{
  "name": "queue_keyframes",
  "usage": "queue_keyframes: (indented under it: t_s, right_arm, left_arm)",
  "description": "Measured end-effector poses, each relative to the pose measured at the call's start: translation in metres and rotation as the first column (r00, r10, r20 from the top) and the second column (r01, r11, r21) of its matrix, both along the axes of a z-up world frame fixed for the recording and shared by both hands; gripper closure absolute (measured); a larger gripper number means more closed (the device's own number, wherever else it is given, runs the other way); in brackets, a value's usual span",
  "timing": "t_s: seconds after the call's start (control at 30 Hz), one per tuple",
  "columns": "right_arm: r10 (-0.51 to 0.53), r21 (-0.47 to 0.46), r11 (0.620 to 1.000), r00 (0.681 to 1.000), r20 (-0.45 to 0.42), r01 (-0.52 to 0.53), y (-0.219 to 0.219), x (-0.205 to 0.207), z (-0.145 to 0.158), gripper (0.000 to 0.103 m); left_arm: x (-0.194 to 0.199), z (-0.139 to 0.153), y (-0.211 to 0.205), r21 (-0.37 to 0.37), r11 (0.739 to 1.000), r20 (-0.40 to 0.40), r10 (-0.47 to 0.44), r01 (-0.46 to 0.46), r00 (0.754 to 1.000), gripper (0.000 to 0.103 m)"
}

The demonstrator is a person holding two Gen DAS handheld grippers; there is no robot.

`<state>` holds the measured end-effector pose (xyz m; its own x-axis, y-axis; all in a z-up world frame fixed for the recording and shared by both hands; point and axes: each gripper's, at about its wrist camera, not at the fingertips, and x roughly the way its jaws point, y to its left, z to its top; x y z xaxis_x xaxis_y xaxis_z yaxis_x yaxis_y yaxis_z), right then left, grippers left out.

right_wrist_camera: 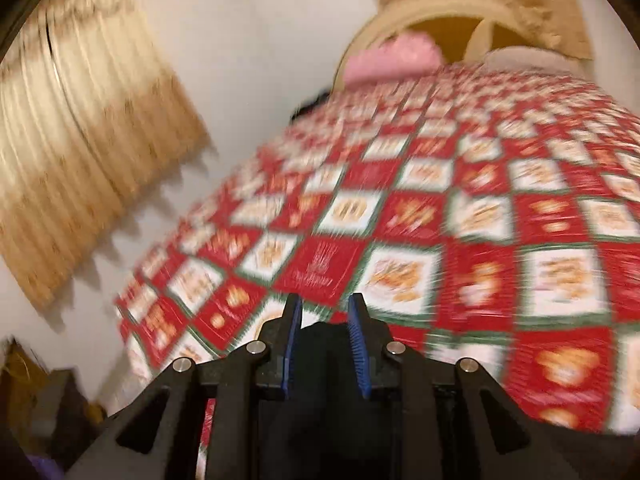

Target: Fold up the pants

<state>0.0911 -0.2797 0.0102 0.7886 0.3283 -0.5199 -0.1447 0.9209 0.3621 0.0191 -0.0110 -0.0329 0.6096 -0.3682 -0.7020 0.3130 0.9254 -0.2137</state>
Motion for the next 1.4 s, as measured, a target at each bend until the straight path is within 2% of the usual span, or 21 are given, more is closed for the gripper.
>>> queue_keyframes:
  t_s: [0.07,0.1,0.17,0.23,0.37,0.47,0.53,0.6,0.67,0.77,0.83,0.97,1.03,1.13,1.17,1.3,1.33,1.4]
  right_arm:
    - [-0.097,-0.043,0.994,0.994,0.047,0.099,-0.027,-0.034,0.011,0.037]
    - [-0.162,-0.064,0.984,0.984,0.072,0.166,-0.043,-0.053,0.013,0.033]
    - [-0.278,-0.074,0.956,0.958,0.067,0.283,-0.075,-0.087,0.009,0.033]
    - [-0.350,-0.044,0.936,0.937,0.023,0.350,-0.102,-0.110,-0.003,0.033]
    - [-0.429,0.063,0.899,0.899,-0.088,0.434,-0.129,-0.140,-0.044,0.033]
    - [-0.419,0.102,0.899,0.904,-0.083,0.426,-0.122,-0.149,-0.063,0.033]
    - [-0.416,0.073,0.905,0.908,-0.047,0.419,-0.109,-0.152,-0.066,0.033]
    - [-0.381,0.057,0.922,0.923,-0.052,0.384,-0.096,-0.151,-0.072,0.033]
    - [-0.372,-0.003,0.928,0.927,-0.048,0.373,-0.083,-0.151,-0.074,0.033]
    - [-0.377,-0.080,0.925,0.926,-0.039,0.373,-0.066,-0.152,-0.076,0.033]
    - [-0.395,-0.115,0.913,0.918,-0.019,0.391,-0.057,-0.151,-0.080,0.033]
    - [-0.417,-0.260,0.876,0.909,0.009,0.405,-0.039,-0.143,-0.084,0.033]
    - [-0.423,-0.274,0.870,0.906,0.009,0.409,-0.037,-0.143,-0.084,0.034]
    - [-0.413,-0.255,0.880,0.911,0.004,0.400,-0.039,-0.145,-0.082,0.045]
    - [-0.401,-0.248,0.887,0.916,0.002,0.389,-0.039,-0.145,-0.081,0.053]
    - [-0.383,-0.269,0.889,0.924,0.007,0.371,-0.033,-0.144,-0.079,0.061]
    - [-0.383,-0.262,0.891,0.924,0.007,0.372,-0.034,-0.144,-0.079,0.061]
    - [-0.381,-0.261,0.891,0.924,0.010,0.371,-0.033,-0.144,-0.080,0.061]
  left_arm:
    - [0.006,0.010,0.001,-0.009,1.000,0.031,-0.013,0.014,0.999,0.002]
    - [0.011,0.015,0.000,-0.009,1.000,0.046,-0.021,0.022,0.999,0.002]
    - [0.023,0.020,-0.004,0.000,1.000,0.068,-0.026,0.026,0.997,0.002]
    - [0.037,0.021,-0.012,-0.005,0.999,0.073,-0.043,0.043,0.996,0.002]
    - [0.060,0.013,-0.028,-0.034,0.997,0.034,-0.072,0.073,0.997,0.002]
    - [0.067,0.004,-0.037,-0.023,0.998,0.001,-0.065,0.065,0.998,0.002]
    - [0.069,-0.002,-0.038,-0.024,0.999,-0.020,-0.049,0.048,0.999,0.002]
    - [0.068,-0.010,-0.038,-0.026,0.999,-0.054,-0.033,0.032,0.998,0.002]
    - [0.068,-0.019,-0.038,-0.018,1.000,-0.090,-0.015,0.013,0.996,0.002]
    - [0.062,-0.020,-0.043,0.019,1.000,-0.060,-0.005,0.006,0.998,0.000]
    - [0.060,-0.021,-0.047,0.048,0.999,-0.054,-0.002,0.004,0.999,0.000]
    - [0.059,-0.022,-0.047,0.052,0.999,-0.061,0.017,-0.014,0.998,0.000]
    - [0.058,-0.022,-0.048,0.060,0.998,-0.064,0.026,-0.022,0.998,0.000]
    - [0.056,-0.022,-0.051,0.076,0.997,-0.067,0.035,-0.030,0.997,0.000]
    - [0.055,-0.022,-0.051,0.079,0.996,-0.069,0.039,-0.034,0.997,0.000]
    - [0.051,-0.021,-0.053,0.093,0.995,-0.074,0.050,-0.043,0.996,0.001]
    - [0.050,-0.021,-0.053,0.094,0.995,-0.075,0.049,-0.042,0.996,0.003]
    - [0.047,-0.019,-0.054,0.080,0.996,-0.083,0.042,-0.035,0.996,0.016]
